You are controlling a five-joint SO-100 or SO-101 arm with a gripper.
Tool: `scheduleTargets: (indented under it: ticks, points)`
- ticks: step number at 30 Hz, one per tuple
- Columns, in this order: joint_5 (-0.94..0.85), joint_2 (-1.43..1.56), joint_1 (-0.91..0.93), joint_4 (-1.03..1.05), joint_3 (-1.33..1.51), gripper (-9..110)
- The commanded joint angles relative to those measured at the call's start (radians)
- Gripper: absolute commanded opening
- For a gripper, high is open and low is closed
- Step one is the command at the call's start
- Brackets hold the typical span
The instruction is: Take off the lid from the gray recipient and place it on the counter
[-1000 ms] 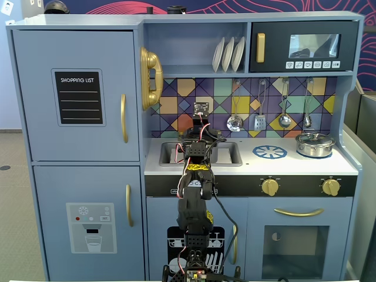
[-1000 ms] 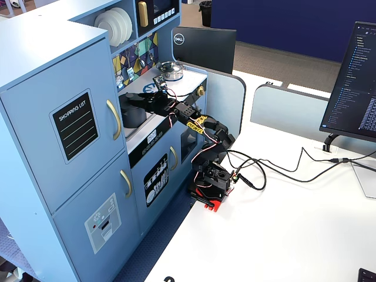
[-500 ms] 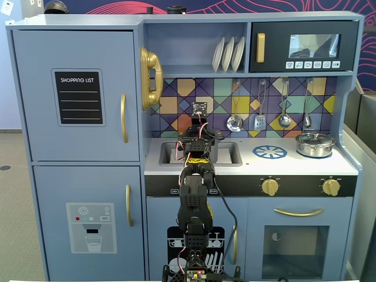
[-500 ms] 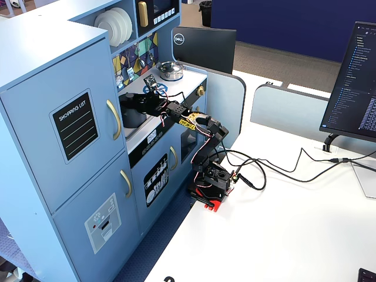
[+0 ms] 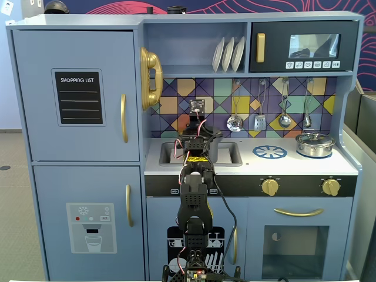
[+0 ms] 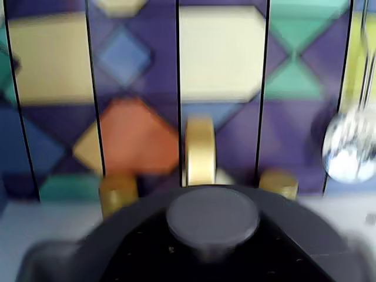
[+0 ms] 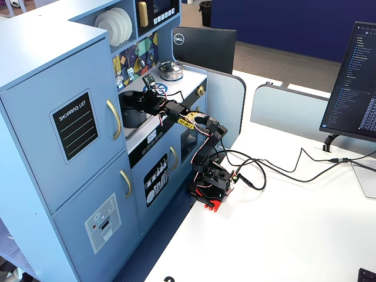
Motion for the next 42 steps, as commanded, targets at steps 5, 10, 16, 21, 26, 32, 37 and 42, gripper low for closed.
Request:
scheduleTargets:
  ticks: [5,10,16,21,26,32,37,42]
  points:
    - [-0.035,0.074,0.02,0.009,-0.144,0]
    - [0.0,0.123,0.144,0.077,-0.146,0]
    - [0.049,0.16,0.35,0.106,-0.095,0]
    - [0.064,0.172,0.476,0.077,0.025,0]
    - [0.049,0.101,0.529,-0.072,0.137,0]
    - [0.037,-0.044,0.54,-0.21,0.169,0]
    - [0.008,-0.161,0.537,-0.301,0.16,0]
    - [0.017,-0.241,0.537,-0.311,0.115,0]
